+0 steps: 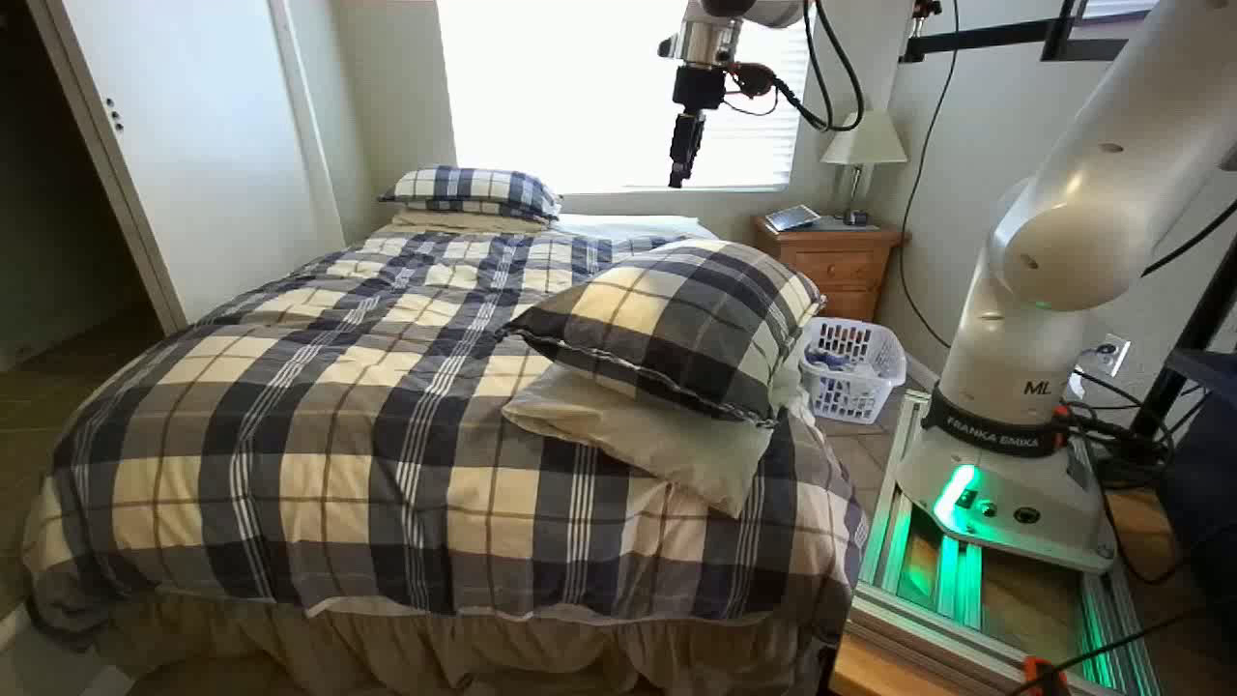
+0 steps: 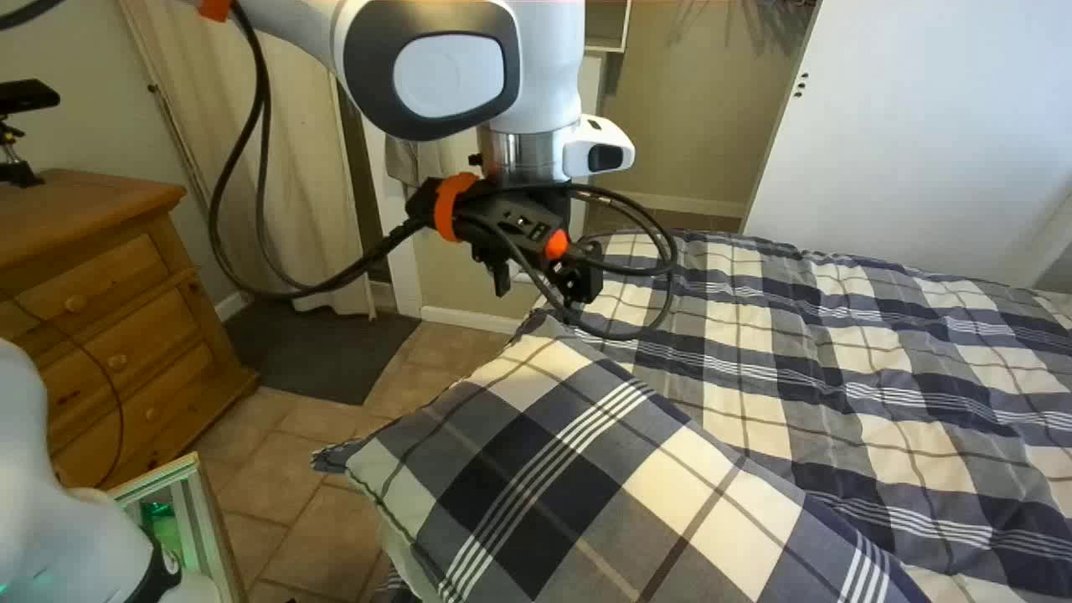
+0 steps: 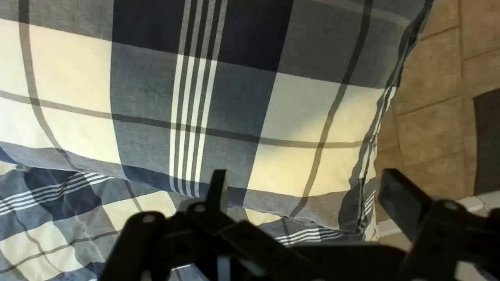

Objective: Remove the checked pillow from the top of the white pillow

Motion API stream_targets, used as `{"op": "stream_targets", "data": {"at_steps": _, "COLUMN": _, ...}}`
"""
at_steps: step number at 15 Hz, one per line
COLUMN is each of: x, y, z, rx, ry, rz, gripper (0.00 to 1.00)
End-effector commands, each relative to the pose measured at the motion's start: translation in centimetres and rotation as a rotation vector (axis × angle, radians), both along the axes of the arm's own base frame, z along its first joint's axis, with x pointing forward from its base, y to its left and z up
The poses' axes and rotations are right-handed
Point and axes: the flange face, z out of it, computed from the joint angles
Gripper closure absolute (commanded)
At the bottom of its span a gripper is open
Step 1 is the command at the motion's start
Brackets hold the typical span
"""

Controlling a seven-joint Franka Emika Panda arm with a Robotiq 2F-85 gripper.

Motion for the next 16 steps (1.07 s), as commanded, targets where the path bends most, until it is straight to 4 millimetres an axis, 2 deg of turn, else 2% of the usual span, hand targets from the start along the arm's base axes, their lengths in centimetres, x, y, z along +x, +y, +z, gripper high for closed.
{"op": "stream_targets", "data": {"at_steps": 1, "x": 0.0, "y": 0.0, "z": 0.1, "rx": 0.0, "ry": 0.001, "rz": 0.0, "gripper": 0.0}}
{"op": "stream_targets", "data": {"at_steps": 5, "x": 0.0, "y": 0.0, "z": 0.1, "rx": 0.0, "ry": 0.001, "rz": 0.0, "gripper": 0.0}}
{"op": "stream_targets", "data": {"at_steps": 7, "x": 0.6, "y": -1.6, "z": -1.1, "rx": -0.025, "ry": 0.01, "rz": -0.161, "gripper": 0.0}}
{"op": "stream_targets", "data": {"at_steps": 13, "x": 0.7, "y": -7.1, "z": -4.7, "rx": 0.034, "ry": -0.019, "rz": -0.491, "gripper": 0.0}}
{"op": "stream_targets", "data": {"at_steps": 16, "x": 0.7, "y": -9.6, "z": -7.2, "rx": 0.035, "ry": -0.033, "rz": -0.651, "gripper": 0.0}}
